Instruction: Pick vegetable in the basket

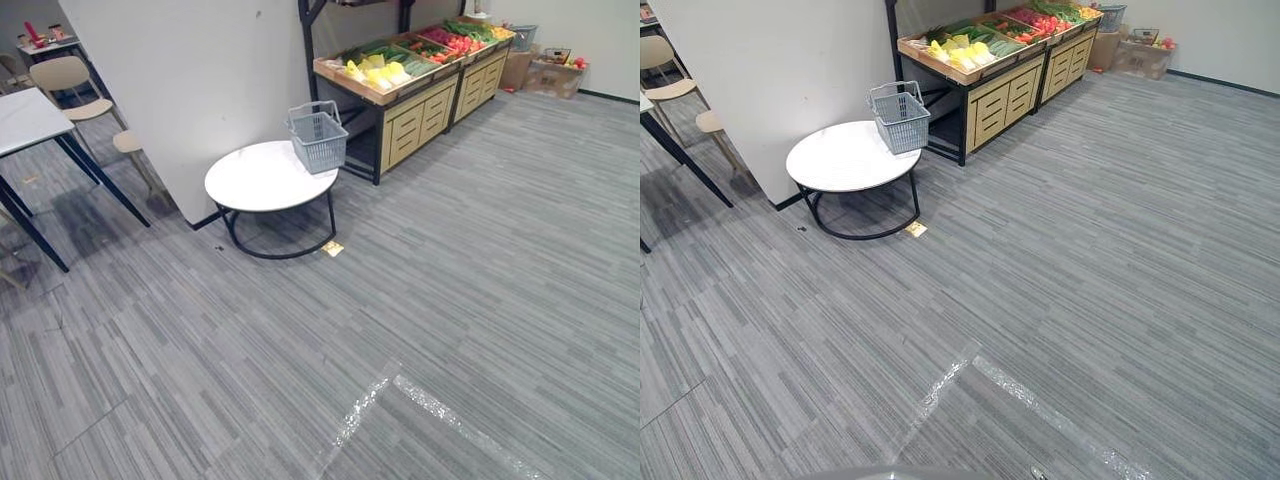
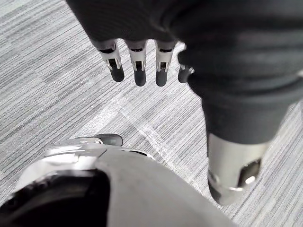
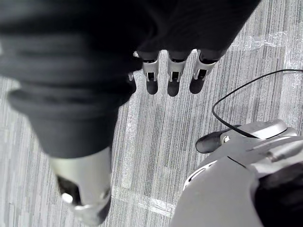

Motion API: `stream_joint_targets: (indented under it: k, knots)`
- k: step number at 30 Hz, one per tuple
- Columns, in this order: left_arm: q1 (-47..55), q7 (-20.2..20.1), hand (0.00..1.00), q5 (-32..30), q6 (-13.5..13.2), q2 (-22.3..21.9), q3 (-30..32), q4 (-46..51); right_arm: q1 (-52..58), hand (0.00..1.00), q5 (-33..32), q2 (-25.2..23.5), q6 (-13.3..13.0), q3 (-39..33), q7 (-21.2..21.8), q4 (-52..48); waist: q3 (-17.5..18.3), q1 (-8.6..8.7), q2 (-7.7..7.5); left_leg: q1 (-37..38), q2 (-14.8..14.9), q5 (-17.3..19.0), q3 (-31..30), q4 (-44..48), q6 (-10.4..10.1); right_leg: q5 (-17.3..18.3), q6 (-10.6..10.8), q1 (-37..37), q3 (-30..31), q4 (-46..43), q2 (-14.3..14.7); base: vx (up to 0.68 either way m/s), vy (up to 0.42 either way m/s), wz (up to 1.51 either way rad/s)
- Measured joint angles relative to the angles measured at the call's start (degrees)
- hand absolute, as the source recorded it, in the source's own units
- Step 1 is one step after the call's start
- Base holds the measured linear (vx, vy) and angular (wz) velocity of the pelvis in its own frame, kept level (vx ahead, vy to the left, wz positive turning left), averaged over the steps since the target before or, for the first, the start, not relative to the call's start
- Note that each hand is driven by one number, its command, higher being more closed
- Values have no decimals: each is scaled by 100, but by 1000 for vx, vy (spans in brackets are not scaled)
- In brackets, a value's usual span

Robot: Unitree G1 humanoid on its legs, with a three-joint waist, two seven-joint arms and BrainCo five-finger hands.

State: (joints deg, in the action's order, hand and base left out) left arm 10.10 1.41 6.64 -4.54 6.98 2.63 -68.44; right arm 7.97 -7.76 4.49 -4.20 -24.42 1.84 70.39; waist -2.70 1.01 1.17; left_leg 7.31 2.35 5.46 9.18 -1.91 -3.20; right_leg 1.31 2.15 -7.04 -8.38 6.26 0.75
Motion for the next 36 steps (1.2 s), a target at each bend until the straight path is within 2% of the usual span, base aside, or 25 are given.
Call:
stream_joint_targets:
  k: [21,28,31,34,35,36]
  knots:
    - [-26,-13,0,12,-32,-63,446,-155,-43,0,-4,-59,-3,-226,10,31,-42,-4,-57,21,50,-63,-58,-102,53,1,0,-15,-144,-16,59,-13,-7,1]
    - [-37,-7,0,220,-32,-46,478,-154,-131,0,-12,-84,-3,-221,7,24,-129,13,-104,-31,47,-68,-44,-100,58,23,-22,91,-133,-106,43,-22,1,-2]
    - [-162,9,0,220,-32,-29,479,-135,-345,0,-126,-80,-11,-220,4,-32,-374,39,-62,-155,67,-101,-36,-41,35,431,-85,595,-141,-962,-21,-38,-6,-2]
    - [-207,31,0,225,-33,15,581,-90,-421,0,-140,-126,-13,-221,3,-50,-537,35,-166,-314,61,-77,-76,48,-17,797,-187,905,-272,-1481,-109,-24,-33,13]
    - [-206,40,0,227,-31,2,706,-88,-446,0,-180,-144,-13,-219,3,-60,-621,28,-199,-365,92,100,-76,290,-133,943,-263,892,-344,-1629,-131,29,-64,10]
    - [-196,41,0,228,-29,-9,770,-87,-439,0,-201,-152,-15,-214,2,-82,-655,23,-164,-476,132,248,-89,573,-151,1026,-286,893,-408,-1698,-155,38,-75,7]
